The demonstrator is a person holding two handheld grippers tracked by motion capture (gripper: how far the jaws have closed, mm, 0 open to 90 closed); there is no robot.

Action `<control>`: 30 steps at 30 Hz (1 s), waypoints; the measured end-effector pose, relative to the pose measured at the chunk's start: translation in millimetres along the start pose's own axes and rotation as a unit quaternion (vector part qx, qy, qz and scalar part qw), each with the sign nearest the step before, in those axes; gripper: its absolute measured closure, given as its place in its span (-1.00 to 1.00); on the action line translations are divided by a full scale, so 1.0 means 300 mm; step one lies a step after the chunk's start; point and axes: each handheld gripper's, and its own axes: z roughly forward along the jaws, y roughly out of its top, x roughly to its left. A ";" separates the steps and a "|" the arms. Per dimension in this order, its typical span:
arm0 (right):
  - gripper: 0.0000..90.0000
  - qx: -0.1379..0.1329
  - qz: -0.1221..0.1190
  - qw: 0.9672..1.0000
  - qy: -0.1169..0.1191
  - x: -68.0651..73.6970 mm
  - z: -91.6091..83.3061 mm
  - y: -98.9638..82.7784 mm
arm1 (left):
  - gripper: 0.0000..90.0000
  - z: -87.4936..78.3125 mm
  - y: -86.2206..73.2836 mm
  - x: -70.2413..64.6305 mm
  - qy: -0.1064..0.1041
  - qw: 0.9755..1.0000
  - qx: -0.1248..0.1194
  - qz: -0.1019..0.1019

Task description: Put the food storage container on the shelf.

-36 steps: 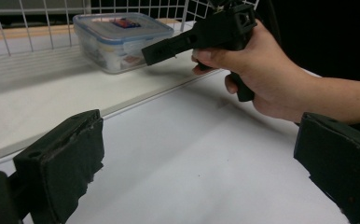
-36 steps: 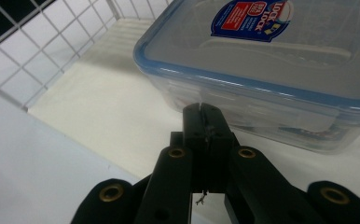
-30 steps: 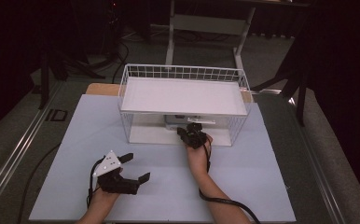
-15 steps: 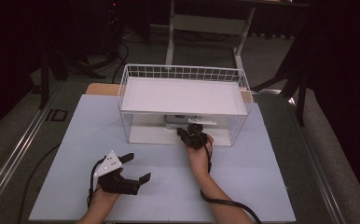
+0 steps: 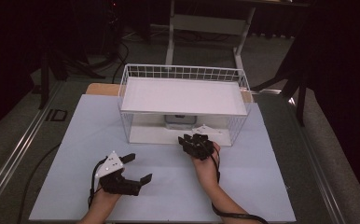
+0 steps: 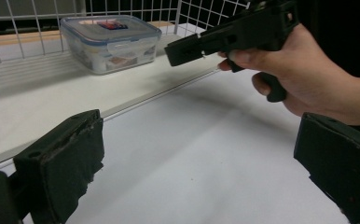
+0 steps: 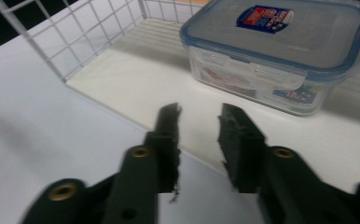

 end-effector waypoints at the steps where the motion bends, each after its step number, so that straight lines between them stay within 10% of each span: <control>1: 0.38 -0.003 -0.002 1.000 0.000 0.003 -0.010 0.000 | -0.94 -0.001 0.000 -0.003 0.000 1.000 -0.002 0.000; 13: -0.64 -0.029 0.001 0.998 0.046 0.010 -0.131 -0.005 | -0.94 -0.011 0.021 -0.017 -0.004 1.000 0.007 0.014; 30: -0.66 -0.047 -0.027 0.997 0.061 -0.034 -0.331 -0.070 | -0.94 -0.069 0.027 -0.015 -0.022 0.999 -0.005 0.026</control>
